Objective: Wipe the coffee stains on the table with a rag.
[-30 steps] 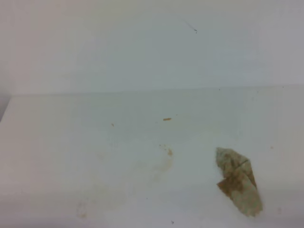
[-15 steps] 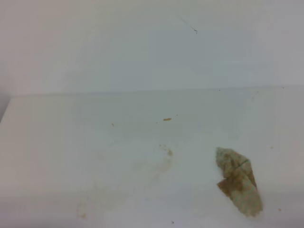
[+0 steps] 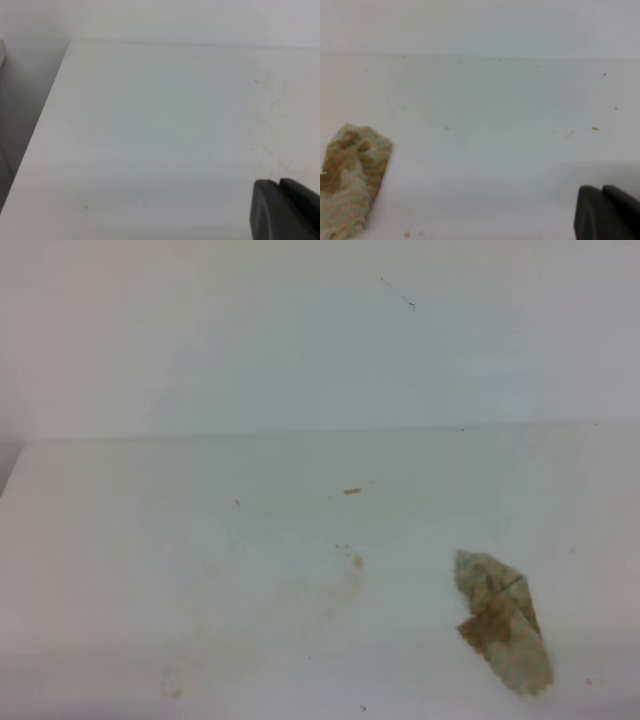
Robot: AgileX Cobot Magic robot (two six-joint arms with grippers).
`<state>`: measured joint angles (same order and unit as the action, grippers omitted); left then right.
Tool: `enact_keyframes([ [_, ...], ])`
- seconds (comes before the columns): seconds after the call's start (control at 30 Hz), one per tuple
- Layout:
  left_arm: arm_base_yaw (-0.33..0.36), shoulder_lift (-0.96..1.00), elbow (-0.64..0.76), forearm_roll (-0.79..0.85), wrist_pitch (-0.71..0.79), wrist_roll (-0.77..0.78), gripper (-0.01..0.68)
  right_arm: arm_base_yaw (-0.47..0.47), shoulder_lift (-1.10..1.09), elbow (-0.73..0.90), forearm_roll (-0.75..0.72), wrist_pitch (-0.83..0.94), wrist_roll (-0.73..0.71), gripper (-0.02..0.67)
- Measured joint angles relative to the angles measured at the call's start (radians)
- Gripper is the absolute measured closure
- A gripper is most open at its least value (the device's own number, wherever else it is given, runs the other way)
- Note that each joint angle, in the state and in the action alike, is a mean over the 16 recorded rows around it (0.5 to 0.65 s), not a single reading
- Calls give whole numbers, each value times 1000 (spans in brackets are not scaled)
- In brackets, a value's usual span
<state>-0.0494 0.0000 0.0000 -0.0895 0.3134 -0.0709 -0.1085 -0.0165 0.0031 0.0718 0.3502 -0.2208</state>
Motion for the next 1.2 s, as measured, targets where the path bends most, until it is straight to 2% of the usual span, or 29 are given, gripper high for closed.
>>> enact_keyframes([
  [1.2,0,0,0,0,0,0,675,0,0,0,0,-2,7,648],
])
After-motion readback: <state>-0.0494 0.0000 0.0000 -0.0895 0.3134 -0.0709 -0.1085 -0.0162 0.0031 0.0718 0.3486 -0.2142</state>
